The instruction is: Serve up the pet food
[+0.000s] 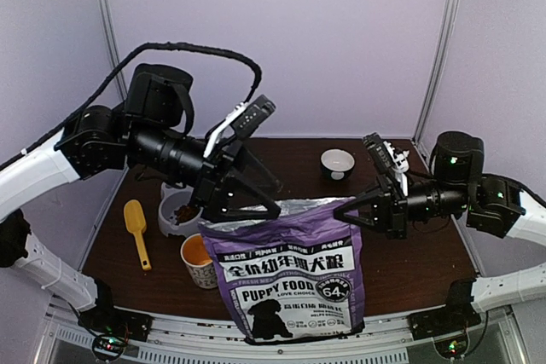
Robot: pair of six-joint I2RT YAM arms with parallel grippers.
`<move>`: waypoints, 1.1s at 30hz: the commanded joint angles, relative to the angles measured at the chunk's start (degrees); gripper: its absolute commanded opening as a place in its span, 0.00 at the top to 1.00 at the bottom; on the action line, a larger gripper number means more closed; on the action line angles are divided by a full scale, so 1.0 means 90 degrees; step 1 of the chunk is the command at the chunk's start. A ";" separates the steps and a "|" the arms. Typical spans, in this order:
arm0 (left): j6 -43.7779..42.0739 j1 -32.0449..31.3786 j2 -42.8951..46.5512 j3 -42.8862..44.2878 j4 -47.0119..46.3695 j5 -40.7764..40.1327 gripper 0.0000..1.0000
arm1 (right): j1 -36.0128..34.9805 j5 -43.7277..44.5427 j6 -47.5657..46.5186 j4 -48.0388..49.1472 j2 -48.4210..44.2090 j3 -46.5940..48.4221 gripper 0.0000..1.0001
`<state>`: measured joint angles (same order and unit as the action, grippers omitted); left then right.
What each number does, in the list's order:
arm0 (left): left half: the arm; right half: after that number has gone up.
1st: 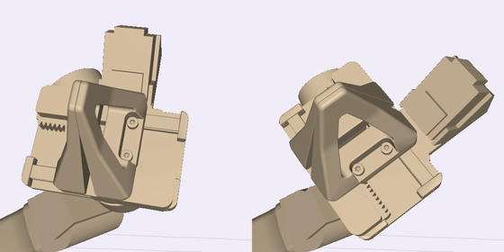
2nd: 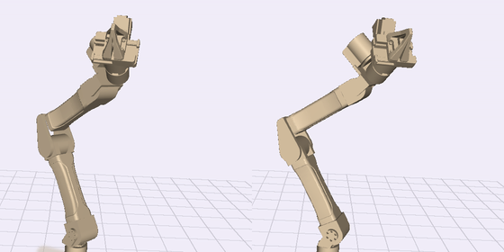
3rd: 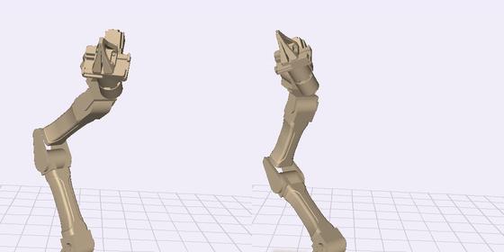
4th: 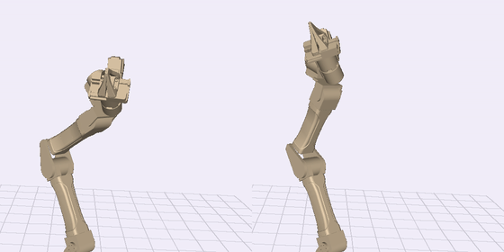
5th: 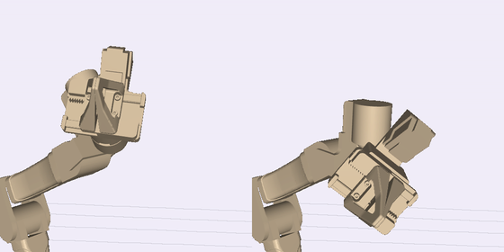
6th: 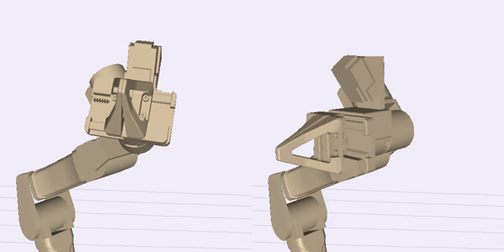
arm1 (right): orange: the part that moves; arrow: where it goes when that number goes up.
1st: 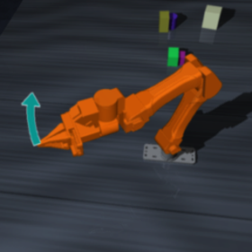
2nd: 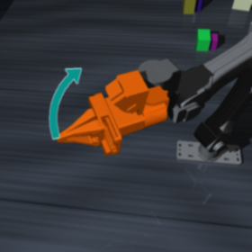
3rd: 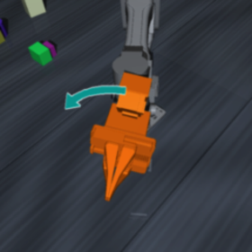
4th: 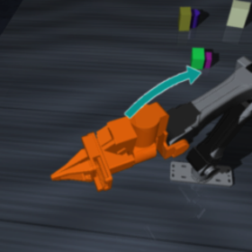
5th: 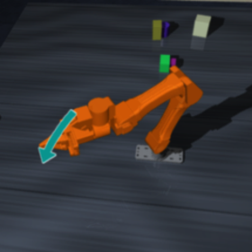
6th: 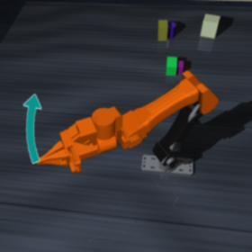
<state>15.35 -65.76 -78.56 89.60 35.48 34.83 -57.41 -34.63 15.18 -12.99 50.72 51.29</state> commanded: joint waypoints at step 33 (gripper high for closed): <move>0.0140 0.0431 0.2554 -0.3501 -0.0538 -0.1632 0.62 | 0.0041 0.0605 0.0520 0.0954 -0.0567 -0.0191 1.00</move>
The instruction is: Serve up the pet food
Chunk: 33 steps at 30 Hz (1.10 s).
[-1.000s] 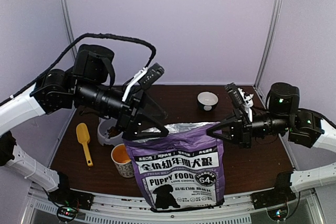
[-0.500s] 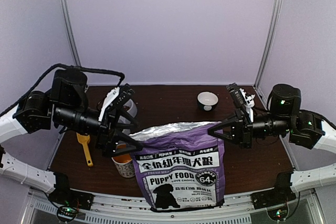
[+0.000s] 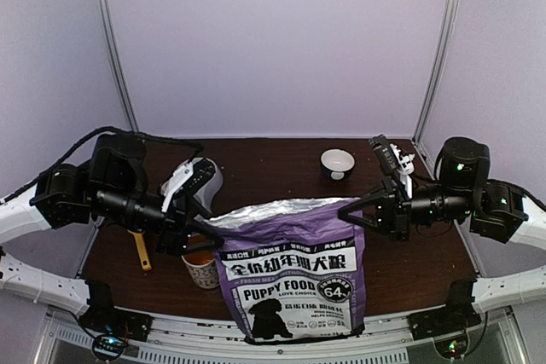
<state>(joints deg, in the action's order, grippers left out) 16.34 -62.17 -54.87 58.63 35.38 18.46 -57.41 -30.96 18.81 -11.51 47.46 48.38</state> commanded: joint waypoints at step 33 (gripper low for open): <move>-0.0284 -0.0074 -0.1152 0.1137 -0.0962 0.1705 1.00 | -0.0888 0.0510 -0.2267 -0.3702 0.2915 0.3994 0.11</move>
<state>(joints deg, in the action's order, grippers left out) 15.33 -62.63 -65.71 65.41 32.21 30.79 -63.77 -24.58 2.50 -40.91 71.00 80.86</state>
